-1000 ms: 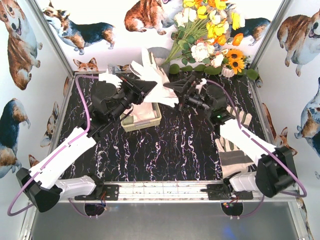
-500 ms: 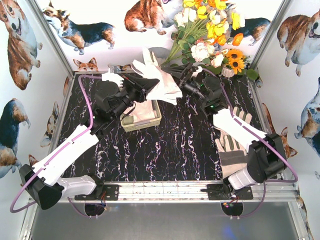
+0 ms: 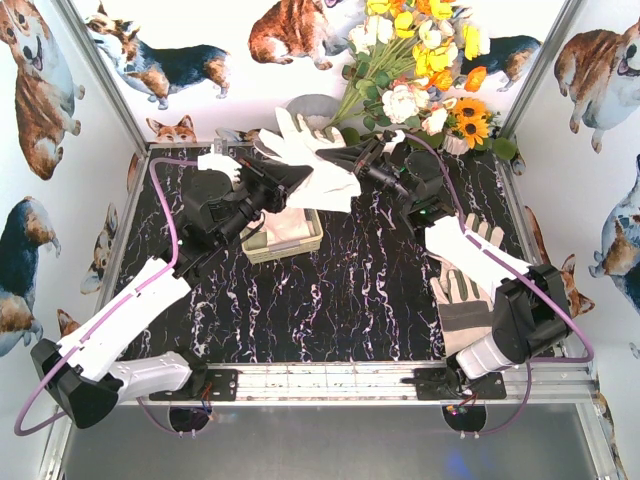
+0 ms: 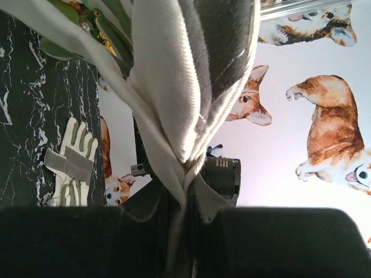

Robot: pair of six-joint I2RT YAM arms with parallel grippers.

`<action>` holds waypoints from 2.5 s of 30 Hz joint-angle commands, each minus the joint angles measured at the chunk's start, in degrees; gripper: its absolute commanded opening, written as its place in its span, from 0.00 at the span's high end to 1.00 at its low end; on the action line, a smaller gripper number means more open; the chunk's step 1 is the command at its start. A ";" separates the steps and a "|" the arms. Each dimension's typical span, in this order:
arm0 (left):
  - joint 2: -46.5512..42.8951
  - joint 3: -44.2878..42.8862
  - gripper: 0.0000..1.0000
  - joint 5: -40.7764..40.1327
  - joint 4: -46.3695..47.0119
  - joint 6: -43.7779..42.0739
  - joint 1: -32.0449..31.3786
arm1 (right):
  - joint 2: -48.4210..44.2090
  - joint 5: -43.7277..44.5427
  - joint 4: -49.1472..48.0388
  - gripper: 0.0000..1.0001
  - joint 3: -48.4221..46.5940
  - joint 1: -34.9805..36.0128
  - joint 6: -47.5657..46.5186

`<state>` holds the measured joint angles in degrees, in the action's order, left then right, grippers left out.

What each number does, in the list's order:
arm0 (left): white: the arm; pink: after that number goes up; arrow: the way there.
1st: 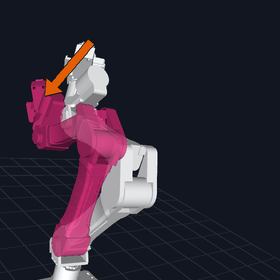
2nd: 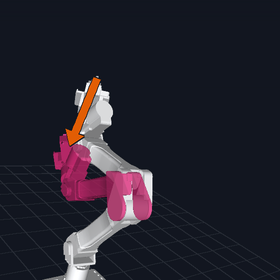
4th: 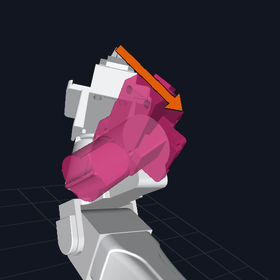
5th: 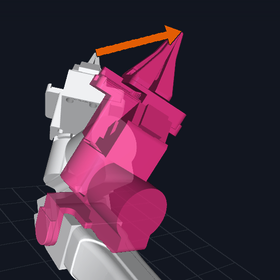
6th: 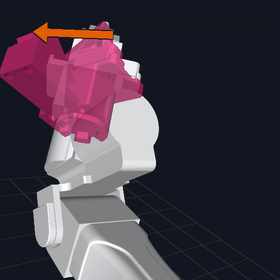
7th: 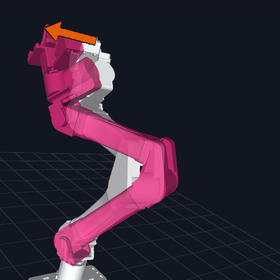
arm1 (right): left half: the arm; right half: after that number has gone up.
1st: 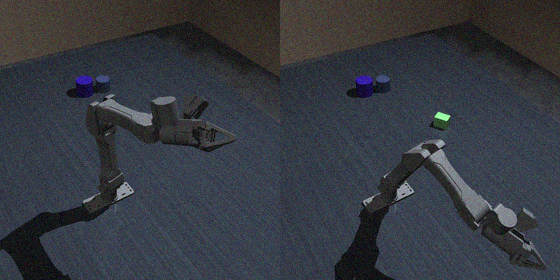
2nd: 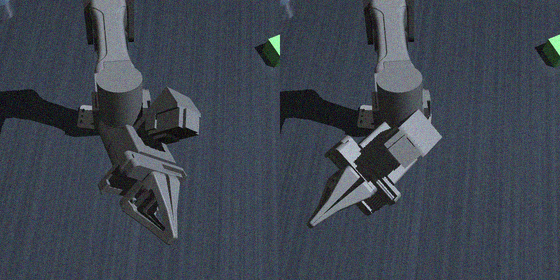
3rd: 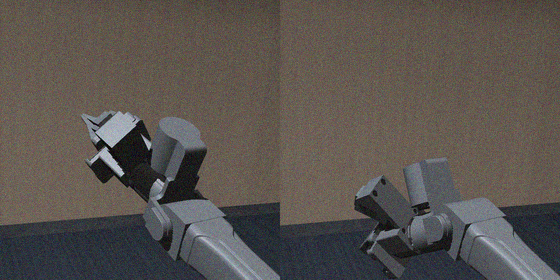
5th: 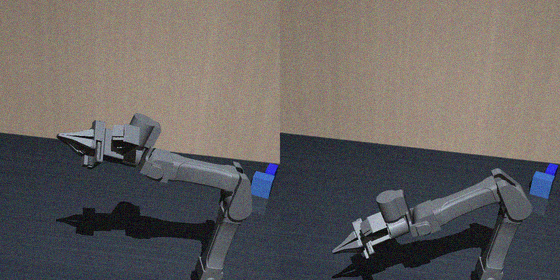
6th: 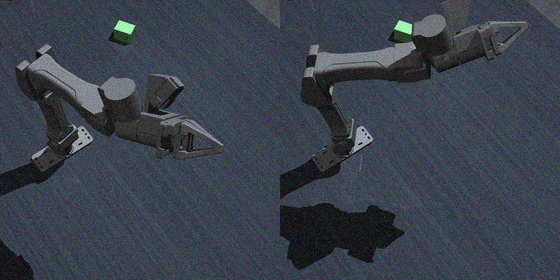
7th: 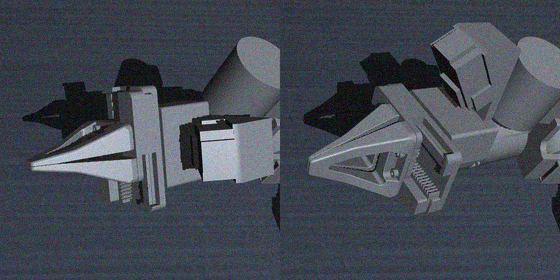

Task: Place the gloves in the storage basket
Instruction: Turn over the glove, then place the glove in the bin.

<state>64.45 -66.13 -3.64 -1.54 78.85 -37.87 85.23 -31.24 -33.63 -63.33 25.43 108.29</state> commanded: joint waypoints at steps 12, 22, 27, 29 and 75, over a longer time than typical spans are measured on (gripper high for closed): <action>-0.19 1.38 0.37 9.49 3.65 -3.47 6.89 | -0.07 -7.20 -1.78 1.00 -4.54 -0.29 -4.61; -0.78 1.52 0.49 12.00 2.33 -4.73 10.59 | -0.93 -10.15 2.83 1.00 -5.40 -0.29 -8.62; 0.13 -0.32 0.66 14.18 -1.10 -6.93 10.77 | -1.42 -9.99 9.43 1.00 -7.02 -0.29 -15.11; 0.24 -0.95 0.74 14.35 -3.47 -8.98 11.11 | -1.19 -9.81 13.10 1.00 -8.38 -0.22 -18.54; 38.00 2.42 1.00 7.19 13.54 -49.51 23.86 | 53.03 22.72 55.95 1.00 -64.46 9.90 -95.91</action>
<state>100.49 -60.47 3.51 10.44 30.50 -14.72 135.81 -11.44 23.24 -121.21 36.14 15.09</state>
